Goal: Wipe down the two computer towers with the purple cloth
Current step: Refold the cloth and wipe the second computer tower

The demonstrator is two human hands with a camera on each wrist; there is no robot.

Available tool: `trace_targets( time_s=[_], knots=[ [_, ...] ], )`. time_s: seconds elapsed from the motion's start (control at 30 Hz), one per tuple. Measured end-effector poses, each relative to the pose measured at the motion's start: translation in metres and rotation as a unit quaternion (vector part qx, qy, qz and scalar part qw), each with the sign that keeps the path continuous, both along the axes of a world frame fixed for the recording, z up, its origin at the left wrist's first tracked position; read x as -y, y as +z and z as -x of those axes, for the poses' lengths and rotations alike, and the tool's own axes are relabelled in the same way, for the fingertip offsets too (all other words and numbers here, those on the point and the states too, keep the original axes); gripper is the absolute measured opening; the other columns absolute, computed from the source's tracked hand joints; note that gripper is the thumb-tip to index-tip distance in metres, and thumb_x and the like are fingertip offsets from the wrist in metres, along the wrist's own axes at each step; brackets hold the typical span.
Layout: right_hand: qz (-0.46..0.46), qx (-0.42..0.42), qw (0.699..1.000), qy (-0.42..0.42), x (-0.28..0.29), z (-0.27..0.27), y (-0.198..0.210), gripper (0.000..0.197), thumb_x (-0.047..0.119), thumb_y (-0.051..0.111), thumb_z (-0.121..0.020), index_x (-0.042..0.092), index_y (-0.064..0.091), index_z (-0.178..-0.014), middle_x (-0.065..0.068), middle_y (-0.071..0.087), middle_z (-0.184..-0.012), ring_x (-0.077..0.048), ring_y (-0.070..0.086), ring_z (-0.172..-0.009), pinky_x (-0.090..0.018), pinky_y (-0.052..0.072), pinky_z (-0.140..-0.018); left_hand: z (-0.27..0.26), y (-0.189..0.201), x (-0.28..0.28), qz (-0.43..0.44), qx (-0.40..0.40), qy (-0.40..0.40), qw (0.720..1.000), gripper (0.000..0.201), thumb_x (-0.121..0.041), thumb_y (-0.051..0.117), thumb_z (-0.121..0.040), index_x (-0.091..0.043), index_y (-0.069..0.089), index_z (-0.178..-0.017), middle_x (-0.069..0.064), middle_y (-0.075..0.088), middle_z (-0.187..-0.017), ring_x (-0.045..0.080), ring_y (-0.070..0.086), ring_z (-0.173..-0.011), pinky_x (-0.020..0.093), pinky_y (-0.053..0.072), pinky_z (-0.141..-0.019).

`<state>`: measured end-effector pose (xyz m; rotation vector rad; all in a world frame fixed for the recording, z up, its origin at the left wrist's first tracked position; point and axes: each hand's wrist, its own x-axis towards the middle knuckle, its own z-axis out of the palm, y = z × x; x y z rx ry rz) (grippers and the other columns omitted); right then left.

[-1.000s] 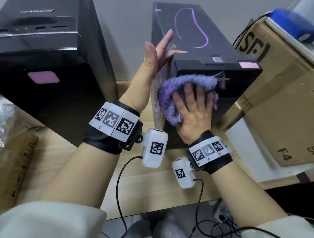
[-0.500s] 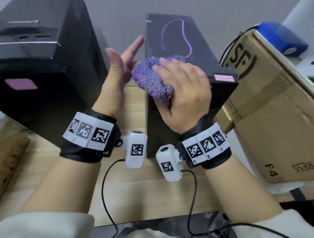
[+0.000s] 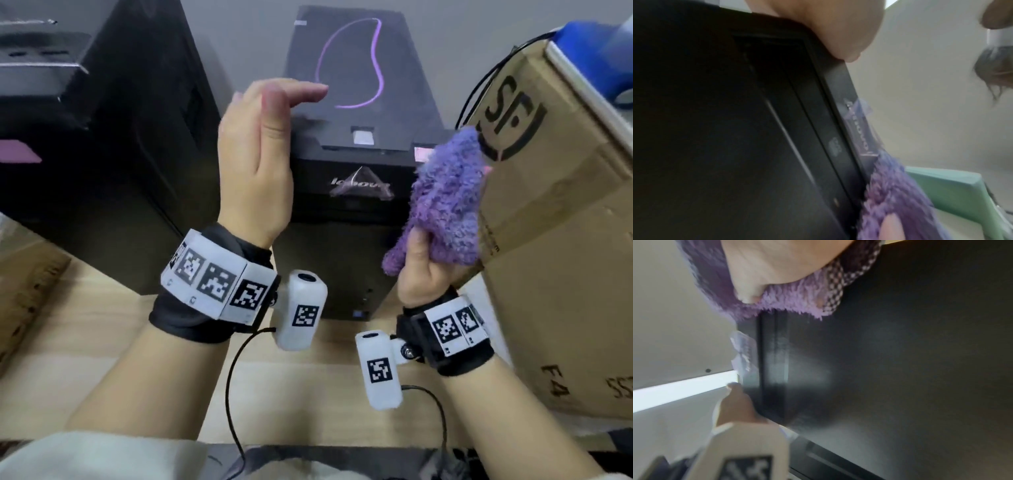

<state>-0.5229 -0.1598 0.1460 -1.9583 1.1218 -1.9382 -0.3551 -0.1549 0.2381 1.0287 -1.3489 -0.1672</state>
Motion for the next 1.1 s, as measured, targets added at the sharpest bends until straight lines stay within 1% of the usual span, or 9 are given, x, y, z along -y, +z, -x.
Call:
trace_targets(
  time_s=[0.17, 0.3, 0.37, 0.5, 0.63, 0.73, 0.9, 1.0, 1.1],
  knots=[
    [-0.078, -0.053, 0.996, 0.002, -0.013, 0.001, -0.043, 0.051, 0.041, 0.027, -0.097, -0.007, 0.034, -0.115, -0.026, 0.030, -0.116, 0.024, 0.015, -0.131, 0.001, 0.012, -0.107, -0.005, -0.002, 0.002, 0.018, 0.064, 0.030, 0.997, 0.057, -0.051, 0.014, -0.094, -0.025, 0.064, -0.102, -0.016, 0.062, -0.103, 0.008, 0.062, -0.103, 0.065, 0.038, -0.097],
    [-0.289, -0.050, 0.953, 0.079, -0.025, 0.003, -0.073, 0.103, 0.074, 0.019, -0.082, -0.016, 0.044, -0.124, -0.021, 0.046, -0.123, -0.016, 0.045, -0.125, 0.011, 0.010, -0.096, -0.011, -0.001, 0.006, 0.021, 0.067, 0.056, 0.996, 0.061, -0.057, 0.014, -0.092, -0.025, 0.065, -0.100, -0.013, 0.064, -0.099, 0.009, 0.063, -0.099, 0.066, 0.038, -0.095],
    [-0.445, -0.049, 0.886, 0.118, -0.030, 0.003, -0.081, 0.119, 0.089, 0.015, -0.065, -0.003, 0.033, -0.138, -0.001, 0.034, -0.131, -0.011, 0.032, -0.125, 0.014, 0.006, -0.089, -0.016, -0.002, 0.008, 0.017, 0.063, 0.065, 0.996, 0.065, -0.060, 0.014, -0.090, -0.024, 0.068, -0.096, -0.009, 0.067, -0.096, 0.011, 0.064, -0.097, 0.066, 0.038, -0.096],
    [-0.615, -0.115, 0.770, 0.123, -0.032, -0.009, -0.103, 0.057, 0.043, 0.027, -0.095, 0.017, 0.022, -0.146, -0.004, 0.030, -0.152, -0.020, 0.031, -0.139, -0.010, 0.016, -0.103, -0.030, -0.002, 0.013, 0.011, 0.074, 0.082, 0.994, 0.069, -0.063, 0.013, -0.088, -0.021, 0.067, -0.100, -0.007, 0.067, -0.095, 0.014, 0.065, -0.096, 0.065, 0.038, -0.097],
    [-0.666, -0.180, 0.715, 0.111, -0.035, -0.019, -0.122, 0.054, 0.048, 0.025, -0.095, 0.023, 0.032, -0.143, -0.011, 0.044, -0.144, -0.031, 0.045, -0.127, -0.029, 0.034, -0.105, -0.047, -0.001, 0.019, -0.003, 0.083, 0.112, 0.990, 0.077, -0.066, 0.013, -0.090, -0.013, 0.068, -0.102, -0.003, 0.068, -0.098, 0.019, 0.065, -0.099, 0.062, 0.040, -0.097],
    [-0.686, -0.207, 0.687, 0.121, -0.033, -0.018, -0.124, 0.055, 0.049, 0.023, -0.096, 0.017, 0.044, -0.136, -0.018, 0.052, -0.134, -0.032, 0.050, -0.121, -0.030, 0.038, -0.100, -0.056, -0.002, 0.022, -0.013, 0.089, 0.126, 0.988, 0.071, -0.058, 0.015, -0.096, -0.011, 0.068, -0.101, 0.006, 0.071, -0.098, 0.021, 0.066, -0.096, 0.055, 0.045, -0.090],
    [-0.655, -0.038, 0.748, 0.101, -0.035, -0.009, -0.102, 0.050, 0.037, 0.028, -0.099, 0.002, 0.051, -0.127, -0.008, 0.056, -0.119, -0.021, 0.050, -0.119, -0.014, 0.032, -0.086, -0.044, 0.008, 0.018, -0.009, 0.179, 0.228, 0.957, 0.041, -0.031, 0.030, -0.100, -0.010, 0.065, -0.105, 0.009, 0.066, -0.104, 0.023, 0.059, -0.100, 0.051, 0.044, -0.093],
    [-0.629, 0.082, 0.770, 0.066, -0.024, 0.001, -0.078, 0.051, 0.035, 0.028, -0.100, -0.006, 0.048, -0.124, -0.017, 0.056, -0.110, -0.030, 0.052, -0.118, -0.020, 0.032, -0.082, -0.003, 0.022, 0.007, 0.009, 0.271, 0.192, 0.943, 0.033, -0.034, 0.042, -0.097, -0.014, 0.065, -0.109, 0.004, 0.065, -0.108, 0.018, 0.056, -0.102, 0.045, 0.039, -0.100],
    [-0.579, 0.180, 0.794, 0.055, -0.010, 0.008, -0.046, 0.046, 0.032, 0.028, -0.100, 0.005, 0.036, -0.137, -0.011, 0.047, -0.131, -0.011, 0.042, -0.119, -0.011, 0.028, -0.083, 0.040, 0.023, 0.003, -0.033, 0.354, 0.118, 0.927, 0.040, -0.047, 0.041, -0.093, -0.020, 0.063, -0.114, -0.003, 0.064, -0.113, 0.019, 0.057, -0.106, 0.032, 0.030, -0.095]
  ],
)
